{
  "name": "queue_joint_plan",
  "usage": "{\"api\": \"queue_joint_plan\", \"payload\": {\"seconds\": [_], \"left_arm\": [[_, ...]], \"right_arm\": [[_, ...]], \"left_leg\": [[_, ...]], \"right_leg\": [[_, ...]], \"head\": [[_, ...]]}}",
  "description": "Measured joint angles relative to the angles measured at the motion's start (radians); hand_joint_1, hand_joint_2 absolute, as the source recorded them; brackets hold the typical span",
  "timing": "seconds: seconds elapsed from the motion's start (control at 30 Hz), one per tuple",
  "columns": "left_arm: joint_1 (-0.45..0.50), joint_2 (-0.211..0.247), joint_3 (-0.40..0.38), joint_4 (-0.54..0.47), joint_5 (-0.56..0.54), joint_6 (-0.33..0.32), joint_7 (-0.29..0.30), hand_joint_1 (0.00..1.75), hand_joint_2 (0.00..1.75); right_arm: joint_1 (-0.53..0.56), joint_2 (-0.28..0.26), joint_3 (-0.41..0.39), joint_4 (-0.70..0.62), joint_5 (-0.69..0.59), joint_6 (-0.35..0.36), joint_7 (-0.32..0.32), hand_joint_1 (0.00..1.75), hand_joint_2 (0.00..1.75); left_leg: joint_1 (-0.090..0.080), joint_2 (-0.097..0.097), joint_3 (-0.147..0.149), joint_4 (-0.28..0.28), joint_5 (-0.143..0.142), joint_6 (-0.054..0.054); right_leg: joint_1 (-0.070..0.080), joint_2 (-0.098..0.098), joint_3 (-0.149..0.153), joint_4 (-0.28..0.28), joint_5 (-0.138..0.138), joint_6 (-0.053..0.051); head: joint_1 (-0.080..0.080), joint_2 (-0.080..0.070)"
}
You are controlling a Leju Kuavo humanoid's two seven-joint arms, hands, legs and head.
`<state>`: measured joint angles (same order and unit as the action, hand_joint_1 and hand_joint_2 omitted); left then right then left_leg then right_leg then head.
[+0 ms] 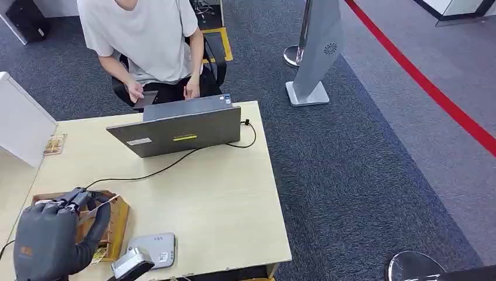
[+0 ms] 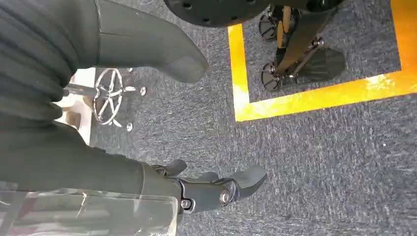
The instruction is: Pass the card to the sensor for recognition and then transmit it.
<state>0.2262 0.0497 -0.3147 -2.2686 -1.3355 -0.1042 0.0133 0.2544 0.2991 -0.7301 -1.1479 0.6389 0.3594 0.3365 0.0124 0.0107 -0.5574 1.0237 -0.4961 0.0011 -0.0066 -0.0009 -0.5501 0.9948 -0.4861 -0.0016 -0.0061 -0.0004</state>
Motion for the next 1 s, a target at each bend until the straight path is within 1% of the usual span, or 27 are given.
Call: {"api": "queue_joint_plan", "payload": {"seconds": [0.07, 0.23, 0.33, 0.5, 0.63, 0.8, 1.0], "left_arm": [[0.014, -0.036, 0.027, 0.02, 0.001, -0.021, -0.013, 1.75, 1.75], [0.046, -0.102, 0.092, 0.082, -0.011, -0.029, -0.043, 1.75, 1.75], [0.057, -0.128, 0.125, 0.116, -0.011, -0.028, -0.05, 1.75, 1.75], [0.065, -0.158, 0.161, 0.16, -0.019, -0.029, -0.056, 1.75, 1.75], [0.092, -0.166, 0.165, 0.212, -0.026, 0.0, -0.056, 1.75, 1.75], [0.103, -0.165, 0.161, 0.27, -0.023, -0.011, -0.05, 1.75, 1.75], [0.109, -0.134, 0.103, 0.349, 0.003, -0.009, -0.003, 1.75, 1.75]], "right_arm": [[0.011, 0.001, 0.02, -0.017, -0.008, 0.0, 0.01, 0.0, 1.75], [0.028, 0.003, 0.051, -0.045, -0.021, 0.008, 0.022, 0.0, 1.75], [0.034, 0.003, 0.064, -0.055, -0.021, 0.012, 0.023, 0.0, 1.75], [0.039, 0.003, 0.072, -0.063, -0.015, 0.021, 0.019, 0.0, 1.75], [0.043, 0.003, 0.073, -0.067, -0.008, 0.029, 0.018, 0.0, 1.75], [0.044, 0.003, 0.074, -0.068, 0.0, 0.039, 0.014, 0.0, 1.75], [0.043, 0.003, 0.074, -0.068, 0.011, 0.047, -0.002, 0.0, 1.75]], "left_leg": [[0.0, 0.0, 0.0, 0.0, 0.0, 0.0], [0.0, 0.0, 0.0, 0.0, 0.0, 0.0], [0.0, 0.0, 0.0, 0.0, 0.0, 0.0], [0.0, 0.0, 0.0, 0.0, 0.0, 0.0], [0.0, 0.0, 0.0, 0.0, 0.0, 0.0], [0.0, 0.0, 0.0, 0.0, 0.0, 0.0], [0.0, 0.0, 0.0, 0.0, 0.0, 0.0]], "right_leg": [[0.0, 0.0, 0.0, 0.0, 0.0, 0.0], [0.0, 0.0, 0.0, 0.0, 0.001, 0.001], [0.0, 0.0, 0.0, 0.0, 0.001, 0.001], [0.0, 0.0, 0.0, 0.0, 0.0, 0.001], [0.0, 0.0, 0.0, 0.0, 0.0, 0.001], [0.0, 0.0, 0.0, 0.0, 0.0, 0.001], [0.0, 0.0, 0.0, 0.0, 0.0, 0.001]], "head": [[0.0, 0.0], [0.0, 0.0], [-0.001, 0.0], [-0.001, 0.0], [-0.001, 0.0], [-0.001, 0.0], [-0.001, 0.0]]}}
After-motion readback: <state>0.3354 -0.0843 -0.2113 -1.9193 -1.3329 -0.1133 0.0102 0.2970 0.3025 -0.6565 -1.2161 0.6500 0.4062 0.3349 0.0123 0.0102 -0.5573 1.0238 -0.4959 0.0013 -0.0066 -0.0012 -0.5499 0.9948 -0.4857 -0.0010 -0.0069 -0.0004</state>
